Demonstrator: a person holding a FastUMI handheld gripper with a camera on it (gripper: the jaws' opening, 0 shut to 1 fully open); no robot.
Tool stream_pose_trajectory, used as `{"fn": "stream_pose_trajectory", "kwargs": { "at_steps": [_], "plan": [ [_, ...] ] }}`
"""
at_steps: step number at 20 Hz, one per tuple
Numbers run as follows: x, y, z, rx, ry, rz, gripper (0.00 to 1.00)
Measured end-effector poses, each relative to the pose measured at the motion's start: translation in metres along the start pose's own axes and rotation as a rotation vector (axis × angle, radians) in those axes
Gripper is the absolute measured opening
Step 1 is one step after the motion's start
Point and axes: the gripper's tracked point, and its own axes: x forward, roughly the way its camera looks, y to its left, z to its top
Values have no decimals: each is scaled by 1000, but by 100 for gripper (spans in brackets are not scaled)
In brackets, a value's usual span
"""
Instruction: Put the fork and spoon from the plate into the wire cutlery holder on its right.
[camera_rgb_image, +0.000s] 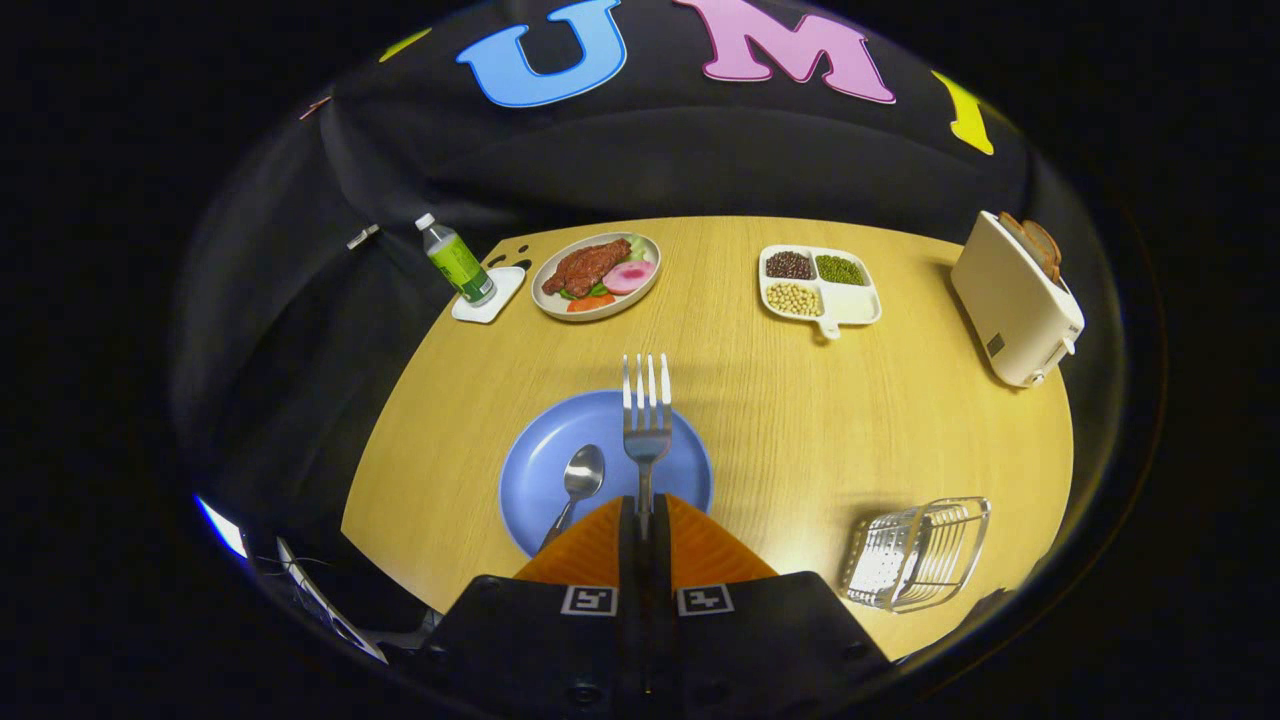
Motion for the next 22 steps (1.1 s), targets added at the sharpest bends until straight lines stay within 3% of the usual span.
{"fn": "stream_pose_trajectory", "kwargs": {
  "at_steps": [12, 22],
  "plan": [
    [-102, -88, -5, -58, 35, -39, 7],
    [-138, -156, -54, -122, 280, -78, 7]
  ]
}}
